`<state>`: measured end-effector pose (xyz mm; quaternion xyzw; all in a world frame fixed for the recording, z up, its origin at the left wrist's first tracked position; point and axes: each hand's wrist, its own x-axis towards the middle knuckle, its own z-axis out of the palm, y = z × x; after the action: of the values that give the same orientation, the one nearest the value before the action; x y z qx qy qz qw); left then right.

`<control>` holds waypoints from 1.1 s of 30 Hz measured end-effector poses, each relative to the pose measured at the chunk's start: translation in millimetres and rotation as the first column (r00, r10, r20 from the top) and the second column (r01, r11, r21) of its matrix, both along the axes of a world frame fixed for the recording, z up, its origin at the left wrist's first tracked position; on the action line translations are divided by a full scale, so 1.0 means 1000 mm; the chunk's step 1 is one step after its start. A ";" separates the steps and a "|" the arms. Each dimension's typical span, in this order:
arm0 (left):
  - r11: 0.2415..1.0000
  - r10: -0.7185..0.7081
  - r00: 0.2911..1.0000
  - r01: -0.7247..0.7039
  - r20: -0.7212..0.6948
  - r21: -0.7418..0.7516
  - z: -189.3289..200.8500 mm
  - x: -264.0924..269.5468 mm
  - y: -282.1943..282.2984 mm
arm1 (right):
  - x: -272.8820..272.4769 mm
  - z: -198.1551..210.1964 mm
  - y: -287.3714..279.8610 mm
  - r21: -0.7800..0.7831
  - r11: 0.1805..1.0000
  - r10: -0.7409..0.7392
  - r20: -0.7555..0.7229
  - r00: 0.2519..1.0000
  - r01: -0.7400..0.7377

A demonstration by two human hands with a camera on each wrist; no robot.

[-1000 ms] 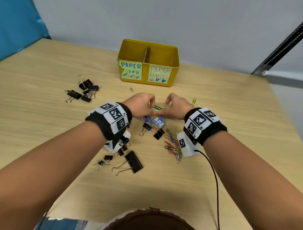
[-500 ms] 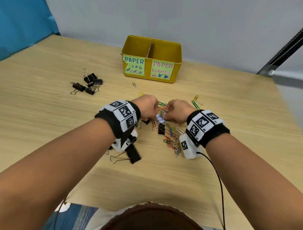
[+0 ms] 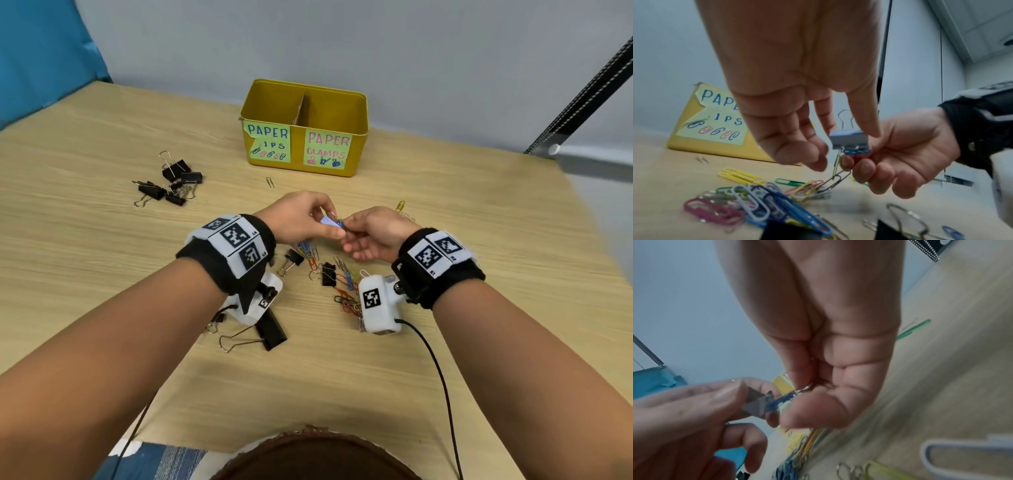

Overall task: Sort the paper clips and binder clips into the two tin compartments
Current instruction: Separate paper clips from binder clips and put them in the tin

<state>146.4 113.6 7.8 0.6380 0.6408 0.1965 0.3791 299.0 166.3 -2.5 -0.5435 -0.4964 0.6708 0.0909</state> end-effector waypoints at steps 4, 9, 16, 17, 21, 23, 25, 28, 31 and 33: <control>0.998 0.057 0.998 -0.056 0.024 -0.021 0.003 -0.003 0.004 | -0.007 -0.002 -0.001 -0.041 0.995 -0.100 -0.144 0.985 0.095; 0.997 0.068 0.997 -0.069 0.039 0.029 0.007 -0.010 0.004 | -0.006 -0.004 0.003 -0.008 0.997 -0.072 -0.260 0.963 0.072; 0.999 0.020 0.999 -0.018 -0.043 0.051 0.008 -0.015 0.000 | -0.009 -0.003 -0.001 0.024 0.997 -0.063 -0.241 0.968 0.071; 0.998 0.012 0.999 -0.009 -0.047 0.060 0.010 -0.013 -0.001 | -0.011 -0.002 -0.003 0.035 0.998 -0.036 -0.242 0.970 0.046; 0.997 0.020 0.998 -0.015 -0.065 0.074 0.014 -0.010 0.001 | -0.016 -0.002 -0.007 0.165 0.978 -0.089 -0.208 0.974 0.125; 0.998 0.041 0.996 -0.037 -0.077 0.053 0.014 -0.015 0.001 | -0.014 -0.003 -0.003 0.219 0.950 -0.181 -0.202 0.962 0.225; 0.998 0.056 0.993 -0.055 -0.108 0.019 0.012 -0.021 0.001 | -0.011 -0.004 0.001 0.280 0.910 -0.261 -0.191 0.946 0.307; 0.995 0.053 0.996 -0.059 -0.076 -0.075 0.011 -0.031 -0.001 | -0.006 -0.004 0.004 0.410 0.872 -0.251 -0.096 0.963 0.268; 0.985 -0.006 0.995 -0.011 -0.097 -0.175 0.014 -0.042 -0.009 | -0.004 -0.004 0.004 0.558 0.814 -0.213 0.029 0.977 0.161; 0.952 -0.107 0.985 0.062 -0.135 -0.301 0.015 -0.048 -0.017 | -0.003 -0.001 0.002 0.596 0.797 -0.182 0.080 0.980 0.099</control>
<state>98.6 96.4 23.2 0.6139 0.6618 0.0338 0.4291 295.7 168.8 -3.4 -0.5671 -0.6429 0.4375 0.2713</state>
